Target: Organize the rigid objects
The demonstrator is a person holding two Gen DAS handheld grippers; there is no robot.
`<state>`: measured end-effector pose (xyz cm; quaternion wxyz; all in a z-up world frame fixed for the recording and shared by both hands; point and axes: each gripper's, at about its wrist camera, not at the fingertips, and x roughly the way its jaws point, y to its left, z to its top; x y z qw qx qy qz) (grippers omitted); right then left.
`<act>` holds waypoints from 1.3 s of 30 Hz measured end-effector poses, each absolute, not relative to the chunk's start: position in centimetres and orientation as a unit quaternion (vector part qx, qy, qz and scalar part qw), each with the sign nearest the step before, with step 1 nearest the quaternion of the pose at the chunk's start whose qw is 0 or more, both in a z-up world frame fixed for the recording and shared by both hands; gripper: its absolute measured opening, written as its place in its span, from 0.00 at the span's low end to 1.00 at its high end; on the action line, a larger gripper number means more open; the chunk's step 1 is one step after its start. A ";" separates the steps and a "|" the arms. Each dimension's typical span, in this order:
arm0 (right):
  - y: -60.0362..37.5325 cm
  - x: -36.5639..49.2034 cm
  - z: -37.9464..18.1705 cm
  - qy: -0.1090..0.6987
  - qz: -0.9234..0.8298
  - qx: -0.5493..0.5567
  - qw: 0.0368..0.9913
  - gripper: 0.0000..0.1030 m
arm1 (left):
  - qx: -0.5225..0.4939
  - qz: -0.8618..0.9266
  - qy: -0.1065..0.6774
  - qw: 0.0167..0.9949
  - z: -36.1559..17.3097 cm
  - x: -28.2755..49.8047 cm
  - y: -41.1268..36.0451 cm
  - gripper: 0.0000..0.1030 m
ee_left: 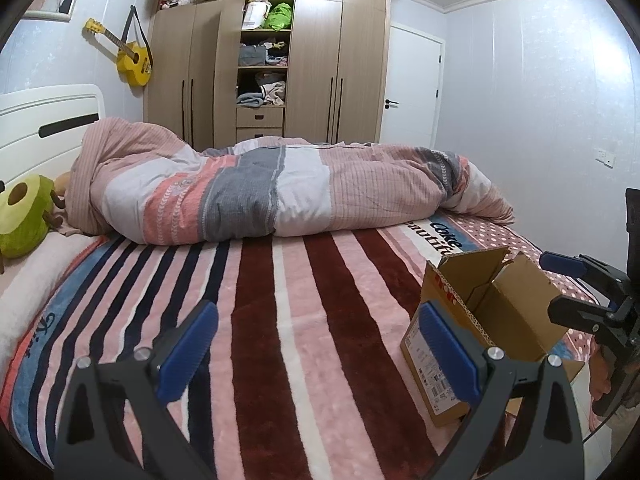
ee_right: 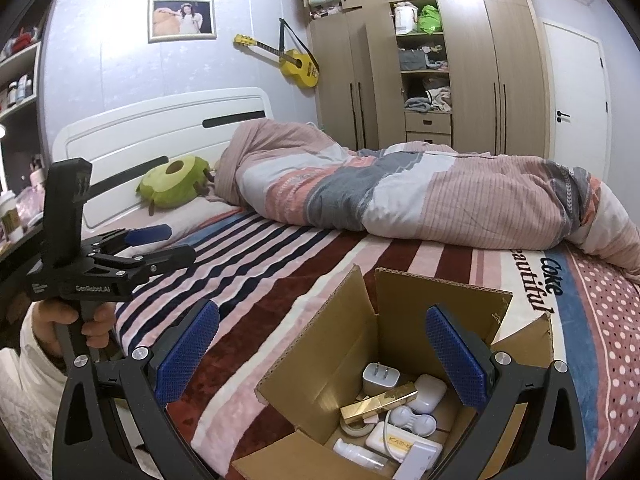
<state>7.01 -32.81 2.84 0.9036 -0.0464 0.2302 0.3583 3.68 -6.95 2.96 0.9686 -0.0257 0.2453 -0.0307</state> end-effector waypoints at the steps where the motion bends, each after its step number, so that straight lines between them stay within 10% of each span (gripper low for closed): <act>1: -32.8 7.0 2.8 0.231 0.358 -0.047 0.903 1.00 | -0.026 -0.031 0.246 0.968 2.9 3.7 -7.0 0.97; 39: -32.3 6.9 2.4 0.236 0.357 -0.048 0.903 1.00 | -0.026 -0.030 0.245 0.969 3.1 3.2 -6.6 0.97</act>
